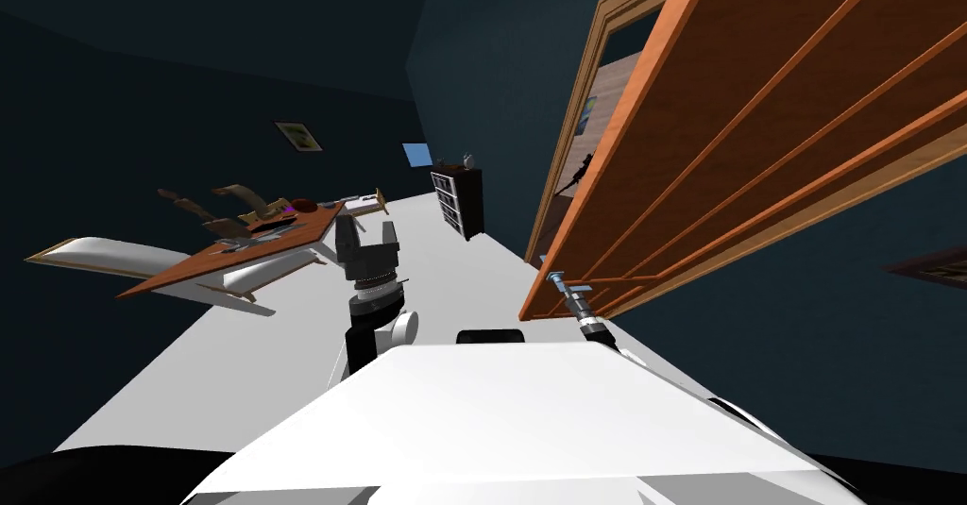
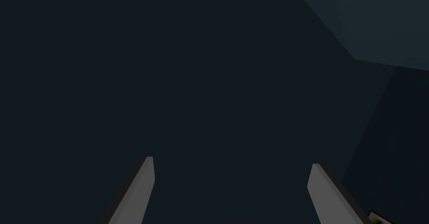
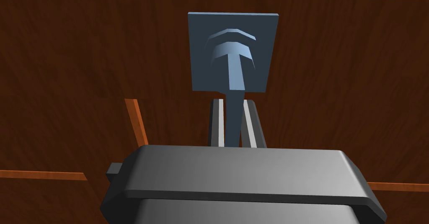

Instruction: Pull the door open

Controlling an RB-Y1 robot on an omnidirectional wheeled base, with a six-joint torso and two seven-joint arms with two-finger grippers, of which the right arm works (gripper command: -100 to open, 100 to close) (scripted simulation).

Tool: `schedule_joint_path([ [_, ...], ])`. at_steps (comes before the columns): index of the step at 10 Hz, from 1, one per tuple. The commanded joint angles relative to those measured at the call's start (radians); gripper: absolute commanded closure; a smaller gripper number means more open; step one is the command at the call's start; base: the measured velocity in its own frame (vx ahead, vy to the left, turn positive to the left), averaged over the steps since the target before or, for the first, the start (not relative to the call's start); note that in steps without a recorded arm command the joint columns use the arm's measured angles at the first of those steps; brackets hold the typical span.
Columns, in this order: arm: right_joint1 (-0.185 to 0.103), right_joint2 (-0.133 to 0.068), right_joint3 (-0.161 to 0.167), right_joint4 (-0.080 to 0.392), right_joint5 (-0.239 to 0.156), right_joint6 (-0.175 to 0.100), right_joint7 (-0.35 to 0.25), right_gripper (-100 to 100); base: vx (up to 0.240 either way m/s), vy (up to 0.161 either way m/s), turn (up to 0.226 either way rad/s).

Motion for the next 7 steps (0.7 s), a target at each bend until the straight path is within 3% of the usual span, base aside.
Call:
schedule_joint_path([
  [1,0.002,-0.009,0.002,0.024,-0.002,-0.031,-0.01,100,-0.114,-0.053,0.144],
  [4,0.021,-0.028,0.006,0.039,-0.006,-0.069,-0.027,100,-0.157,-0.059,0.164],
  [5,0.013,-0.021,0.008,0.039,-0.003,-0.061,-0.023,100,-0.078,-0.022,0.034],
  [7,0.026,-0.028,0.014,0.051,-0.004,-0.088,-0.03,100,-0.141,-0.067,0.175],
])
